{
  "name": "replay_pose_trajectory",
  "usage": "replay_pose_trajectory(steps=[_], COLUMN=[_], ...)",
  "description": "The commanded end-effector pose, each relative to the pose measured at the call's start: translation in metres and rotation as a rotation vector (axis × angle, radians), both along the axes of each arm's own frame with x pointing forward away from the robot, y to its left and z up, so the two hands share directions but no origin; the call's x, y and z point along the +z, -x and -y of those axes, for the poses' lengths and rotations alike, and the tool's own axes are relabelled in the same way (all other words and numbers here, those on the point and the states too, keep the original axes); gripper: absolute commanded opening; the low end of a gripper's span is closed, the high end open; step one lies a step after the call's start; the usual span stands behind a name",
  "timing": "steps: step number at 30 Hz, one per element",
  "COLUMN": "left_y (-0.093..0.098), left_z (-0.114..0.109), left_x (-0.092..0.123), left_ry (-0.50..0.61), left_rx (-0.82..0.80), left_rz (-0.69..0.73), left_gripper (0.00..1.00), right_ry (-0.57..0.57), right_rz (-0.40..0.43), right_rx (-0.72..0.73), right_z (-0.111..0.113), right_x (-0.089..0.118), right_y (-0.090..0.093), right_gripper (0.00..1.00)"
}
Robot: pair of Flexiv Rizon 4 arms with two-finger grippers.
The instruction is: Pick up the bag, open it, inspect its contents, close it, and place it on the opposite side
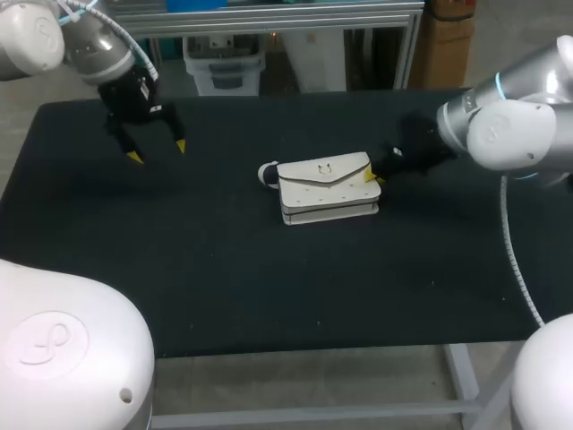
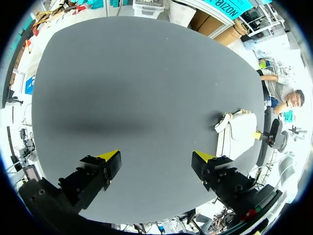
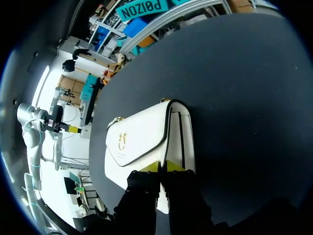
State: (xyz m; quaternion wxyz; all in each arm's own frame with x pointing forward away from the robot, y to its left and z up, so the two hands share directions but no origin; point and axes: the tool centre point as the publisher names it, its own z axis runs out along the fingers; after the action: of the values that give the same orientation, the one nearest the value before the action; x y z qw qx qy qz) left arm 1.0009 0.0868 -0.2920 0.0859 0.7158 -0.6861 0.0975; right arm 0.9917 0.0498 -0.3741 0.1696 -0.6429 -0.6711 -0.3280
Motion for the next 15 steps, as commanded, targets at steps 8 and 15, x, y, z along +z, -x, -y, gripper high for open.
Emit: replay_pose_trajectory(steps=[8, 15], left_y=[-0.0117, -0.0117], left_z=[-0.0066, -0.0066], left_x=[0.0043, 0.0043], left_ry=[-0.023, -0.023], left_rx=[-0.021, -0.021], left_rz=[-0.038, -0.038], left_gripper=[1.00, 1.00], right_ry=[-0.031, -0.031], right_rz=[-0.062, -0.062], right_rx=[0.031, 0.031], right_z=[0.0333, 0.0333], right_x=[0.0076, 0.0076], right_y=[-0.0137, -0.0137], right_gripper=[0.00, 0.00])
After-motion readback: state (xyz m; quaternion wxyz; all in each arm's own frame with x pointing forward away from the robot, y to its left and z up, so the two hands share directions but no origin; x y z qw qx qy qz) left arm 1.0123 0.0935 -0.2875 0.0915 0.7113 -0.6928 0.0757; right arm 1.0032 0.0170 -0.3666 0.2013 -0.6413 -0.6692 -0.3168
